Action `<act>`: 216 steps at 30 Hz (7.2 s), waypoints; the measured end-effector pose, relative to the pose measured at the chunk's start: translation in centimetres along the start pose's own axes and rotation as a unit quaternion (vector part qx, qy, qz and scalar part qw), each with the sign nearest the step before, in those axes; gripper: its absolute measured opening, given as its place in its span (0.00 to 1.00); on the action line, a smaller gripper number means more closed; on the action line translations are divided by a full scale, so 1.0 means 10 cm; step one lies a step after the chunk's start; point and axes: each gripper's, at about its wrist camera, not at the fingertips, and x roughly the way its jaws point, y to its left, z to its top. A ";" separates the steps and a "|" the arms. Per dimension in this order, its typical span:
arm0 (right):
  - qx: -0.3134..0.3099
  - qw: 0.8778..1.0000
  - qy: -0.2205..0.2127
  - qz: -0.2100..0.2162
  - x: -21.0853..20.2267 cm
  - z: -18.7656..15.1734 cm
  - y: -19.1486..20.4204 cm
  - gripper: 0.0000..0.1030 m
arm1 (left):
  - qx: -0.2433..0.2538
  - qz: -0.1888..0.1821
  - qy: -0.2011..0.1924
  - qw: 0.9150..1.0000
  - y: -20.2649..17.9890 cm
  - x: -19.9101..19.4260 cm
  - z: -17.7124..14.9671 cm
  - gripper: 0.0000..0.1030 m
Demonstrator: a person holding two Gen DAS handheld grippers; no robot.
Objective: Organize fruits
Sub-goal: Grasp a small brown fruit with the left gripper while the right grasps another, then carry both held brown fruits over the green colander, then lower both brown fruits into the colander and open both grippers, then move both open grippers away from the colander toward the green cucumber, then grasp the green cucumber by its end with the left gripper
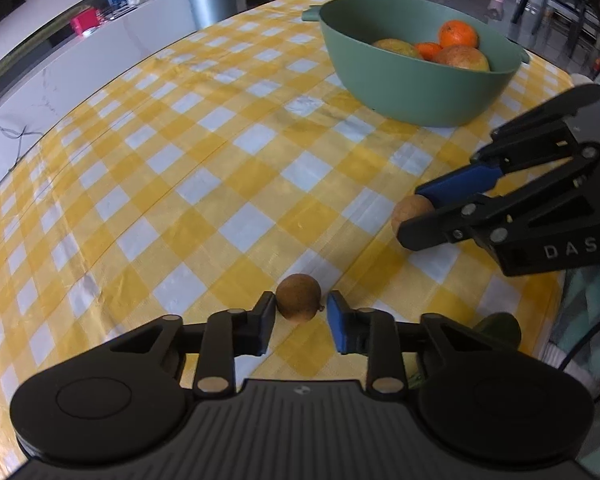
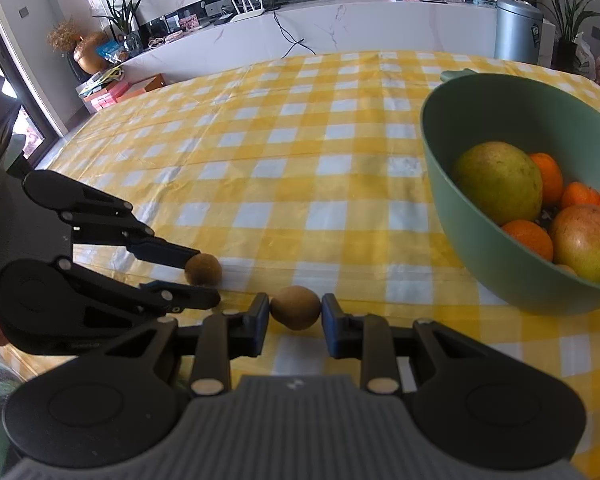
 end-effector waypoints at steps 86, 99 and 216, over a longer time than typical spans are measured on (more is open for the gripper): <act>-0.006 0.983 -0.075 -0.166 -0.08 0.87 -1.63 0.24 | -0.206 0.014 -0.016 0.978 -0.39 0.68 2.09 0.28; 0.013 0.987 -0.067 -0.148 -0.05 0.86 -1.70 0.24 | -0.226 -0.035 -0.024 0.973 -0.30 0.72 2.12 0.28; 0.244 0.963 0.065 0.093 -0.22 -0.14 -0.71 0.49 | 0.017 0.027 0.140 0.990 -0.47 -0.24 -0.08 0.55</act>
